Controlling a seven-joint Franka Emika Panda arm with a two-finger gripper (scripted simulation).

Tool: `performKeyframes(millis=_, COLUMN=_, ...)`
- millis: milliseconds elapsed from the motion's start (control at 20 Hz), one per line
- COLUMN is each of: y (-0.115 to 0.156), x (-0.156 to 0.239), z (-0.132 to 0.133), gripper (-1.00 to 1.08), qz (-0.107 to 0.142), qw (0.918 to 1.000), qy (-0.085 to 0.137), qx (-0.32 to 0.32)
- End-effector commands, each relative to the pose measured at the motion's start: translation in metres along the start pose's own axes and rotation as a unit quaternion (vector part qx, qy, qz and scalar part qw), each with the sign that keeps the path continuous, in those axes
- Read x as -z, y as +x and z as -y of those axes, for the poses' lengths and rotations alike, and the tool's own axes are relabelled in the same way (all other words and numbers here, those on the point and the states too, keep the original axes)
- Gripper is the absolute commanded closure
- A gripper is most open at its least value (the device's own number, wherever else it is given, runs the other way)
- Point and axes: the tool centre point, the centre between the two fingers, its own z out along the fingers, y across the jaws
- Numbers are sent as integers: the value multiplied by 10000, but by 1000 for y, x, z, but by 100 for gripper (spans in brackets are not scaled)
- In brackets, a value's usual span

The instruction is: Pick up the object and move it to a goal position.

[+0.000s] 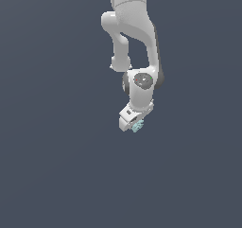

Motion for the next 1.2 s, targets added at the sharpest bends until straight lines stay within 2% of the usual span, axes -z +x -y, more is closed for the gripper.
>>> performKeyframes(millis=0, y=1, x=7, z=3, gripper=108, qz=-4, qw=10000, qy=-3, qx=2)
performKeyframes(millis=500, y=2, x=65, z=30, gripper=108, qz=0, qw=10000, qy=-7, qx=6)
performKeyframes(millis=1150, y=9, x=204, z=94, gripper=108, qz=4, qw=10000, qy=-7, qx=13)
